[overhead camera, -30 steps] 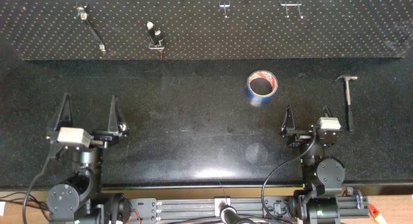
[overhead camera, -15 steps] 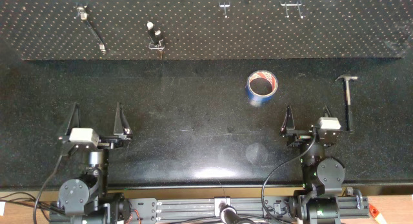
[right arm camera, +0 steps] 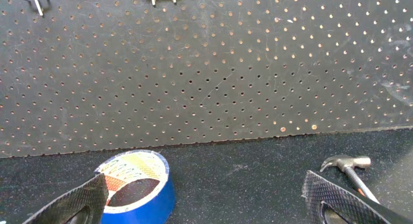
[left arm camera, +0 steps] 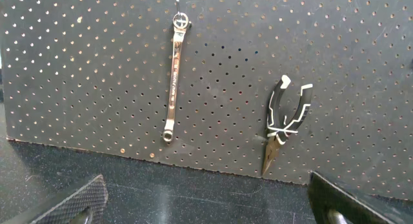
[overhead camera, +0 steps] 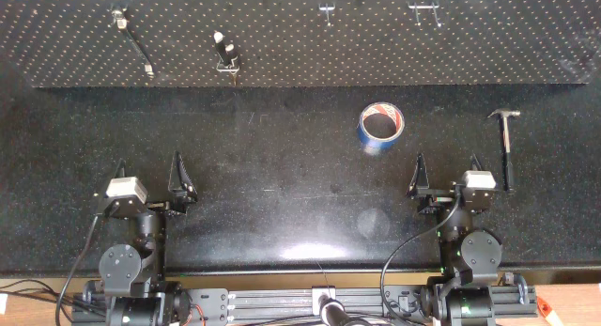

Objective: Place Tools Onto Pegboard

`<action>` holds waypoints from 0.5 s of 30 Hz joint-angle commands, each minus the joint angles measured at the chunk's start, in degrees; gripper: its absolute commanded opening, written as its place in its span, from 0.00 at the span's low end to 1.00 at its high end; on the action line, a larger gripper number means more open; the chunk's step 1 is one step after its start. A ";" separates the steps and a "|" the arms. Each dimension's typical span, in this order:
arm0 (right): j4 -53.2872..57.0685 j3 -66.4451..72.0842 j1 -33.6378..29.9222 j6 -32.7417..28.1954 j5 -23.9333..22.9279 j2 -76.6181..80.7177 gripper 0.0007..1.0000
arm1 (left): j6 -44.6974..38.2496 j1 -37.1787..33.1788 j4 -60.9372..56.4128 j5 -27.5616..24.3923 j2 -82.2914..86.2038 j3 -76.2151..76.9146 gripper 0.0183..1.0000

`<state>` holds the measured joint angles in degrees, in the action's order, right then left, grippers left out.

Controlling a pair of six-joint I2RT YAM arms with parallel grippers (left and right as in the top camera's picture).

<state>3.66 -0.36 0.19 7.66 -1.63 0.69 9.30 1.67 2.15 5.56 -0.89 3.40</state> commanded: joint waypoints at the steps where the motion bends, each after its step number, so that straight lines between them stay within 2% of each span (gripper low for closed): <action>1: 0.28 0.13 0.39 -0.42 -0.92 -0.61 0.98 | -4.17 0.33 0.87 -2.97 0.72 -0.28 1.00; 6: 0.28 0.13 0.39 -0.42 -0.92 -0.61 0.98 | -5.33 0.28 3.10 -4.44 0.72 -0.28 1.00; 9: 0.28 0.13 0.39 -0.42 -0.92 -0.61 0.98 | -5.31 -0.46 4.15 -7.30 0.72 -0.31 1.00; 15: 0.28 0.13 0.39 -0.42 -0.94 -0.61 0.98 | -5.29 -0.57 7.76 -7.58 0.72 -0.31 1.00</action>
<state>3.66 -0.38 0.19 7.66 -1.65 0.69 4.78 1.56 8.86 -0.49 -0.89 3.40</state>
